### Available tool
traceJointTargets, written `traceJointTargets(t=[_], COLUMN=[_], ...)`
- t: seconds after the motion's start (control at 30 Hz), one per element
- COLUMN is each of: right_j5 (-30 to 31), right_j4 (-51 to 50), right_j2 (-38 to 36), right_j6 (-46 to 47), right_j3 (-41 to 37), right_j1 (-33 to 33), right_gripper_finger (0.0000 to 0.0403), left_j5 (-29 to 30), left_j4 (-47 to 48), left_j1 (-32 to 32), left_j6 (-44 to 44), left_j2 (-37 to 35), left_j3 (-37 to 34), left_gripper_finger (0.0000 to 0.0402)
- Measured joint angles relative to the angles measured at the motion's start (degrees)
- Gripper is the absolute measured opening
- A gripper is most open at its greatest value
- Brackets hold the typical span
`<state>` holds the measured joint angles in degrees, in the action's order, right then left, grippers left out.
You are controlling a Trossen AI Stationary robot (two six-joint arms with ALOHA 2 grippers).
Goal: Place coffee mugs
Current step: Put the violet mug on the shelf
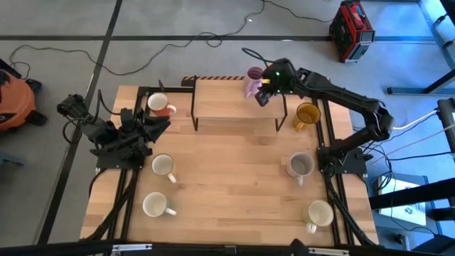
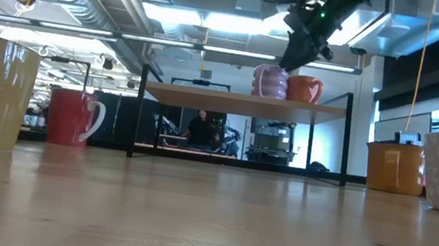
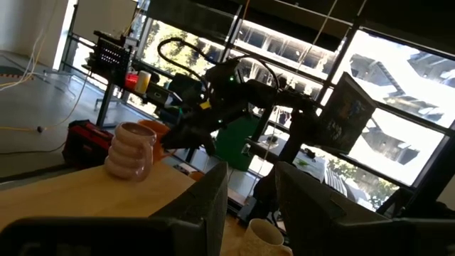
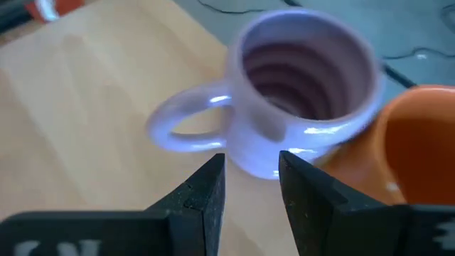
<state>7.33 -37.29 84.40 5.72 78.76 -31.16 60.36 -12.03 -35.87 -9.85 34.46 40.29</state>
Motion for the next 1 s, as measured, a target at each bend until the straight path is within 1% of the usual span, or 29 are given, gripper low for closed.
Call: traceJointTargets(t=[0.07, 0.17, 0.3, 0.47, 0.77, 0.93, 1.0], right_j5=[1.78, 2.47, 5.23, 6.81, 11.60, 10.73, 9.79], right_j4=[0.89, 1.19, 1.79, 2.62, 4.21, 3.64, 3.12], right_j2=[0.00, 0.15, 0.64, 1.15, 1.16, 0.61, -0.27], right_j6=[-0.07, -0.37, -1.75, -1.80, -3.44, -3.31, -2.80], right_j3=[0.02, 0.02, 0.07, 0.07, 0.07, 0.30, 1.48], right_j1=[0.00, 0.00, 0.02, 0.00, 0.02, 0.13, 1.35], right_gripper_finger=[0.0122, 0.0122, 0.0122, 0.0122, 0.0122, 0.0122, 0.0122], left_j5=[0.00, 0.00, 0.00, 0.00, 0.00, 0.00, 0.00], left_j4=[0.00, 0.00, 0.00, 0.00, -0.05, -0.07, -0.07], left_j1=[0.01, 0.00, 0.01, -0.01, -0.01, -0.01, 0.00], left_j6=[0.00, 0.00, 0.00, 0.00, -0.01, 0.00, -0.01], left_j2=[0.00, 0.00, 0.00, 0.02, 0.02, 0.02, 0.02], left_j3=[0.00, 0.00, 0.00, 0.00, 0.00, 0.00, 0.00], left_gripper_finger=[0.0114, 0.0114, 0.0114, 0.0114, 0.0114, 0.0114, 0.0114])
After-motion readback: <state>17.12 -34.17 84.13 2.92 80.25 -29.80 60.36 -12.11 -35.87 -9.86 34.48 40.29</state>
